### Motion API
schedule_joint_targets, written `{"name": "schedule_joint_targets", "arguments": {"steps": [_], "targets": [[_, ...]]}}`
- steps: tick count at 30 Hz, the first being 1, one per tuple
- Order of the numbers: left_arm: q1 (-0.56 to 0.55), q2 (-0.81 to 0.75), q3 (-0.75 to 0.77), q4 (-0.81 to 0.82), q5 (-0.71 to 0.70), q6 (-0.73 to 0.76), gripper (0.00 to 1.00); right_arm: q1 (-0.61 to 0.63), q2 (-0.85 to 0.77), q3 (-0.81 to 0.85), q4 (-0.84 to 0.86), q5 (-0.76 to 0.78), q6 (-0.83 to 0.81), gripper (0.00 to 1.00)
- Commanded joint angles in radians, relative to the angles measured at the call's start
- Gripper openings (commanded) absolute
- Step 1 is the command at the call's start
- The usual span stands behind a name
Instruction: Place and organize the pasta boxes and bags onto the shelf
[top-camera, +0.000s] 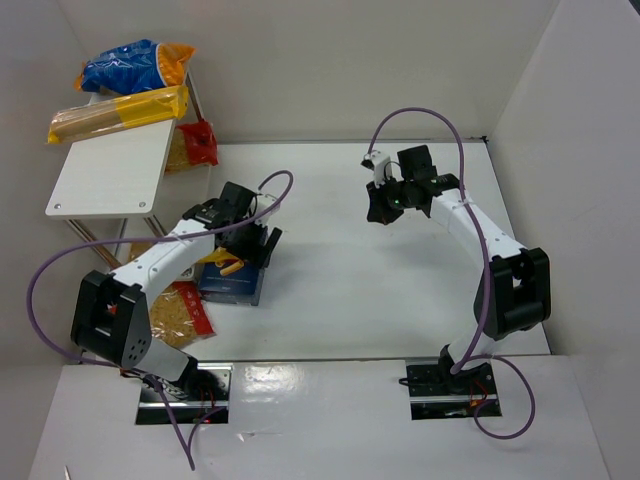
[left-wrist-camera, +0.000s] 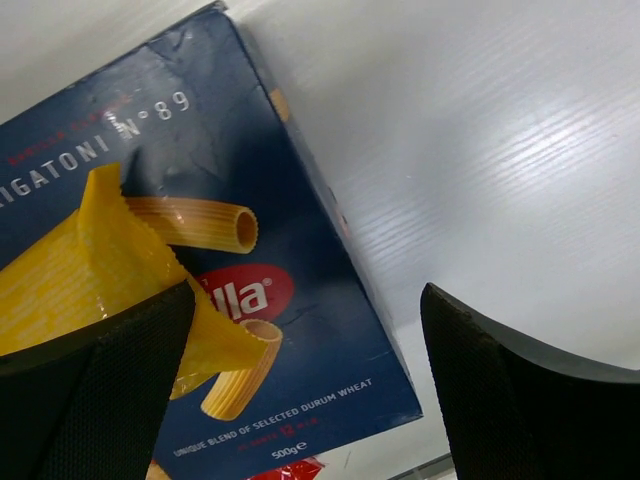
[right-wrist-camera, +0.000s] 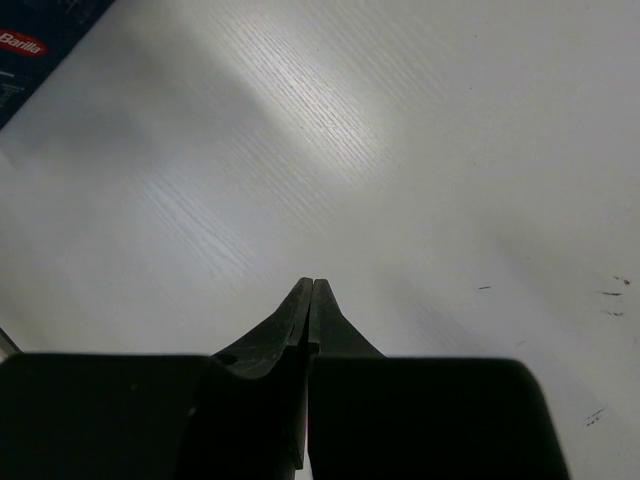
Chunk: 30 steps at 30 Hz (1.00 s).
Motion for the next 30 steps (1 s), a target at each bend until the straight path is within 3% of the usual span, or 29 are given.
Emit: {"name": "schedule_joint_targets", "arguments": {"steps": [1,6,30], "targets": [[0.005,-0.043,-0.003,-0.027,-0.125,-0.028,1.00,0.007,-0.030,-0.006,0.048,-0.026,-0.002,0.00],[0.058,-0.043,-0.012,-0.047,-0.136,-0.028,1.00,0.007,-0.010,0.013,0.058,-0.035,0.007,0.00],[0.105,-0.042,-0.030,-0.076,-0.256,-0.037,1.00,0.007,-0.001,0.022,0.058,-0.055,0.007,0.00]]}}
